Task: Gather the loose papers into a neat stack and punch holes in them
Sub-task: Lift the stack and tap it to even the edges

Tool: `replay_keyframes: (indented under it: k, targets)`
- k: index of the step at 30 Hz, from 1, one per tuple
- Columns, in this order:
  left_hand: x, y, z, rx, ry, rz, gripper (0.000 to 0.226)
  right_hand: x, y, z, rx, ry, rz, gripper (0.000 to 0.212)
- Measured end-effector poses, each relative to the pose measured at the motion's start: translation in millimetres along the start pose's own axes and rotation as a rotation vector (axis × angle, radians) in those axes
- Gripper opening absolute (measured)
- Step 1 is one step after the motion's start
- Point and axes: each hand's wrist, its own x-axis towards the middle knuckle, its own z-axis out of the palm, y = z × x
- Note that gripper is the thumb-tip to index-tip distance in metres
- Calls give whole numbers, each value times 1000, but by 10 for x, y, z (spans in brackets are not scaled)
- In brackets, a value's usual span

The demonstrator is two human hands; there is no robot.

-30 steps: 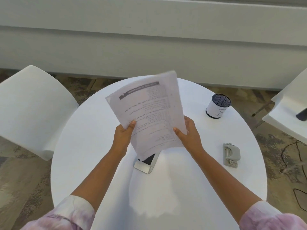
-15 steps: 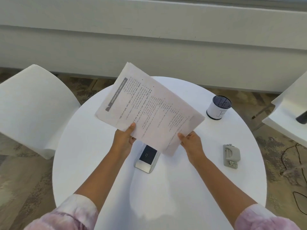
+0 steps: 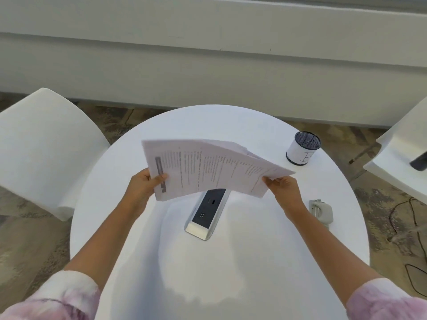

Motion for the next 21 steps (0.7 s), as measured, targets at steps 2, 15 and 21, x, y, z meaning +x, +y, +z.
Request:
replay_keyframes:
  k: [2,15,21]
  targets:
    - [-34,13,57,94,-5,-6,24,-8,14,34,-20,-35,-6,19]
    - [-235,-256,367,241,64,-6,26,-128,200,199,-204,-98,32,26]
    - [-268,-181,376,205,74,34,26,-138,147,207,-174,-43,19,24]
